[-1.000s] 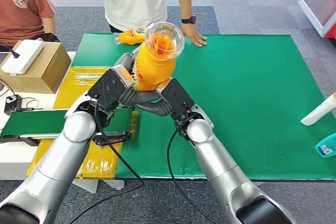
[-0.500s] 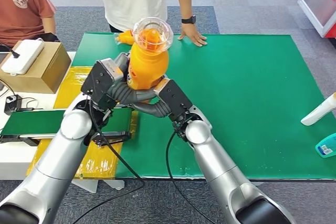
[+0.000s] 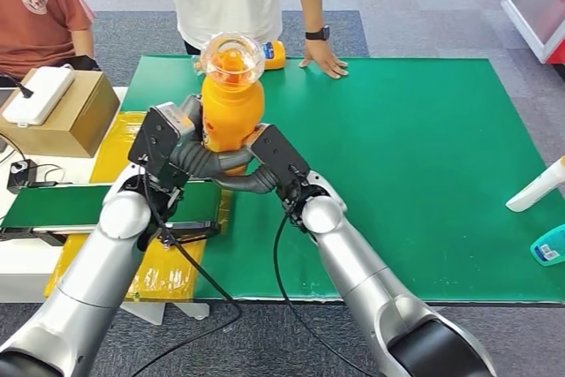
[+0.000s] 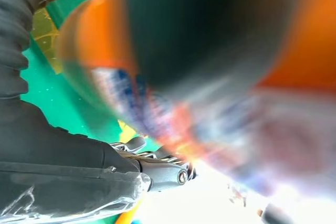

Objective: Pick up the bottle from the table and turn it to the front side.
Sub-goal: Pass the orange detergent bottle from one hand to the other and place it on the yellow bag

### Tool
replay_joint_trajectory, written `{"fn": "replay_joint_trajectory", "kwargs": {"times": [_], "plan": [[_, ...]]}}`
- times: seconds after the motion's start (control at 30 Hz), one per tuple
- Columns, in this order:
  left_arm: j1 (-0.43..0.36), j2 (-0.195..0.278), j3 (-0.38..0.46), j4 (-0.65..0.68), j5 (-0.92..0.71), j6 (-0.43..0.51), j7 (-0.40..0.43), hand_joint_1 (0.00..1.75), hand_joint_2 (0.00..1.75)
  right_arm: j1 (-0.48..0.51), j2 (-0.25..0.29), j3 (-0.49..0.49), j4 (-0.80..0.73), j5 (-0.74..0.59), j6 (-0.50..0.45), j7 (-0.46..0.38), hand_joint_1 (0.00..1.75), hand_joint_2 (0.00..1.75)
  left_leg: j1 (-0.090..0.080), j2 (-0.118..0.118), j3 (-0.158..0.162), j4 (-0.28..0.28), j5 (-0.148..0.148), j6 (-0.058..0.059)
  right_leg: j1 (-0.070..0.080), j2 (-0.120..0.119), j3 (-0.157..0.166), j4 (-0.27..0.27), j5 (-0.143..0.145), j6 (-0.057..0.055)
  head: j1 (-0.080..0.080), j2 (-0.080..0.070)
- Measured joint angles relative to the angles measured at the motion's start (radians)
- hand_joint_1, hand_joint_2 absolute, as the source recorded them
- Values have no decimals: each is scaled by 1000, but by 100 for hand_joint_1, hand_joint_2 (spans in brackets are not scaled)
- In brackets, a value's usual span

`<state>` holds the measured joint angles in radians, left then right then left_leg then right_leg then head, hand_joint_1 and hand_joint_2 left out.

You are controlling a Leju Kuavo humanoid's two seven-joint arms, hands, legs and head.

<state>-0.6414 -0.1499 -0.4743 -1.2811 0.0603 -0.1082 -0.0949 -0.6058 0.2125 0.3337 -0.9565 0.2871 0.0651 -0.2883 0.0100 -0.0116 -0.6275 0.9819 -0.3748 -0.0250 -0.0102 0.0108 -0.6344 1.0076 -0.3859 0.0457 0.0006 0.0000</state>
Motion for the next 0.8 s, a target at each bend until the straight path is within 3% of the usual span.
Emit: {"fn": "replay_joint_trajectory", "kwargs": {"times": [0.37, 0.53, 0.8], "plan": [[13, 60, 88, -36, -117, 92, -12, 175, 175, -19, -41, -95, 69, 13, -71, 18, 0, 175, 0, 0, -1, 0, 0, 1, 0, 0, 0, 0, 1, 1, 0, 0], [26, 95, 131, -49, -318, 178, 5, 175, 175, -18, -63, -147, 65, 33, -90, 28, 0, 175, 0, 0, -1, 0, 1, 0, 0, 0, -1, 0, 1, 1, 0, 0], [41, 126, 185, -48, -829, 268, 85, 175, 175, -11, -84, -224, -8, 100, -96, 40, 0, 175, 0, 0, -1, 0, 1, 0, 0, 0, -1, 0, 1, 1, 0, 0]]}}
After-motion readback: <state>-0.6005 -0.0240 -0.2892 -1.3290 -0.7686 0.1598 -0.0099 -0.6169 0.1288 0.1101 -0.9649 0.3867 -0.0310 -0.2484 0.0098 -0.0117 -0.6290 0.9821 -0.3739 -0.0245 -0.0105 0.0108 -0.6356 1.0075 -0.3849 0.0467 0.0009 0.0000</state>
